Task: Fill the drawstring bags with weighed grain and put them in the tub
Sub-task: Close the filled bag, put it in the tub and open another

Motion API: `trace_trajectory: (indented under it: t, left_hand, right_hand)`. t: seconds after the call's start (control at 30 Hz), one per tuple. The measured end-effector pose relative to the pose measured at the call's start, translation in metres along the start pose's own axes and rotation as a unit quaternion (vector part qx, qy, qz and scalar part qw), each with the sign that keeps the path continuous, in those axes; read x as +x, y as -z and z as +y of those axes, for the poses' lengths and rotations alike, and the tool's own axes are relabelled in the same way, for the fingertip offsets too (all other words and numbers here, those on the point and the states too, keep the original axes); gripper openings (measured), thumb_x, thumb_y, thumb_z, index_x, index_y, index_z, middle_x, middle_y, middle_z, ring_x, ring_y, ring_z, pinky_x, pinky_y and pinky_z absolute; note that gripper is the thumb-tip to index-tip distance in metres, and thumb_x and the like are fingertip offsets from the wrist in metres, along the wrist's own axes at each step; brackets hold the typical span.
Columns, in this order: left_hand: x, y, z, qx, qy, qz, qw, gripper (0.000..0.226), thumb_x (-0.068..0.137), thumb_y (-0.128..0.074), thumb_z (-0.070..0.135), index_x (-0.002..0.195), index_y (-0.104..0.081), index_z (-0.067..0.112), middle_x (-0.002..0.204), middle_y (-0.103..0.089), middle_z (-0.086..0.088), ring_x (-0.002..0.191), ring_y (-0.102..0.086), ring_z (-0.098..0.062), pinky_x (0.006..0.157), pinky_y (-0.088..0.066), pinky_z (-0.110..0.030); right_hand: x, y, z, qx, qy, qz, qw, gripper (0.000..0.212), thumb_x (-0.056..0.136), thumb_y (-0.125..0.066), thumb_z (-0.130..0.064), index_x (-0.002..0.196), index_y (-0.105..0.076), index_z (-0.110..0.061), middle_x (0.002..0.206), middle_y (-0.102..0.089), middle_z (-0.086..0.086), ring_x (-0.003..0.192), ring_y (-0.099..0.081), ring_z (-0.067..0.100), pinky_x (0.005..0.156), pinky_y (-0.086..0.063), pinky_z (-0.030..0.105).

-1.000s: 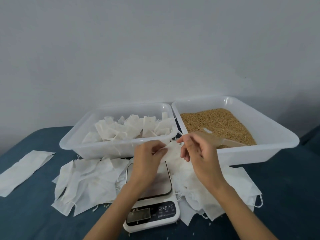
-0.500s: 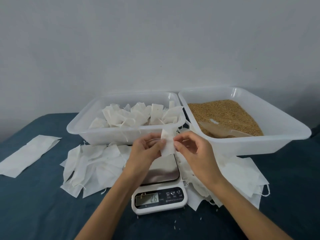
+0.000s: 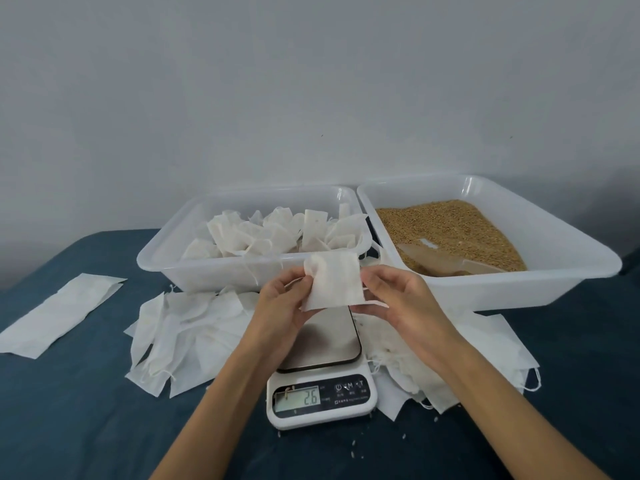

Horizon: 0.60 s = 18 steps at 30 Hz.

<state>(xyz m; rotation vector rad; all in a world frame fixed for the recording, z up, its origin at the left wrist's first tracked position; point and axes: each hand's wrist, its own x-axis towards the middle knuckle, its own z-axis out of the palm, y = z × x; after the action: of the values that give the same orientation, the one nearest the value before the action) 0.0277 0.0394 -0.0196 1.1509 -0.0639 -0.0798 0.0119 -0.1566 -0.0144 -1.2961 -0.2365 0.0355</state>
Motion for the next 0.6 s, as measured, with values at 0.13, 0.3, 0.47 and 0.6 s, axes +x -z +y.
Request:
trace_trajectory:
  t: [0.13, 0.3, 0.47, 0.6]
  left_hand:
    - [-0.004, -0.003, -0.003, 0.028, 0.004, 0.005, 1.0, 0.018, 0.105, -0.055, 0.004, 0.116, -0.068, 0.001, 0.099, -0.074, -0.014, 0.09, -0.07, -0.023, 0.08, -0.062, -0.032]
    - [-0.01, -0.007, -0.005, 0.302, -0.203, 0.11, 0.925, 0.033, 0.092, -0.079, 0.016, 0.118, -0.062, 0.027, 0.102, -0.069, 0.004, 0.089, -0.066, -0.012, 0.08, -0.054, -0.021]
    - [-0.017, -0.017, -0.01, 0.301, -0.243, -0.013, 0.922, 0.02, 0.089, -0.083, 0.013, 0.086, -0.065, 0.02, 0.078, -0.066, 0.003, 0.074, -0.062, -0.014, 0.073, -0.052, -0.027]
    - [-0.02, -0.022, -0.013, 0.257, -0.207, -0.072, 0.941, 0.014, 0.09, -0.08, 0.01, 0.085, -0.07, 0.018, 0.083, -0.073, -0.004, 0.085, -0.071, -0.033, 0.083, -0.06, -0.036]
  right_hand:
    - [-0.002, -0.003, 0.001, -0.025, 0.006, 0.024, 0.999, 0.024, 0.093, -0.07, -0.018, 0.107, -0.073, 0.001, 0.103, -0.074, 0.021, 0.092, -0.07, 0.025, 0.085, -0.06, 0.039]
    - [-0.002, -0.001, 0.001, -0.173, 0.114, 0.083, 0.975, 0.021, 0.088, -0.077, -0.015, 0.071, -0.066, -0.017, 0.063, -0.059, -0.009, 0.061, -0.052, 0.005, 0.063, -0.044, 0.016]
    - [-0.003, -0.004, 0.009, -0.207, 0.14, 0.114, 0.962, 0.038, 0.081, -0.084, -0.025, 0.064, -0.051, -0.019, 0.059, -0.046, -0.005, 0.059, -0.043, 0.011, 0.061, -0.042, 0.024]
    - [-0.003, -0.006, 0.007, -0.139, 0.124, 0.061, 0.981, 0.026, 0.085, -0.078, -0.023, 0.07, -0.064, -0.007, 0.066, -0.059, 0.007, 0.066, -0.057, 0.014, 0.07, -0.052, 0.024]
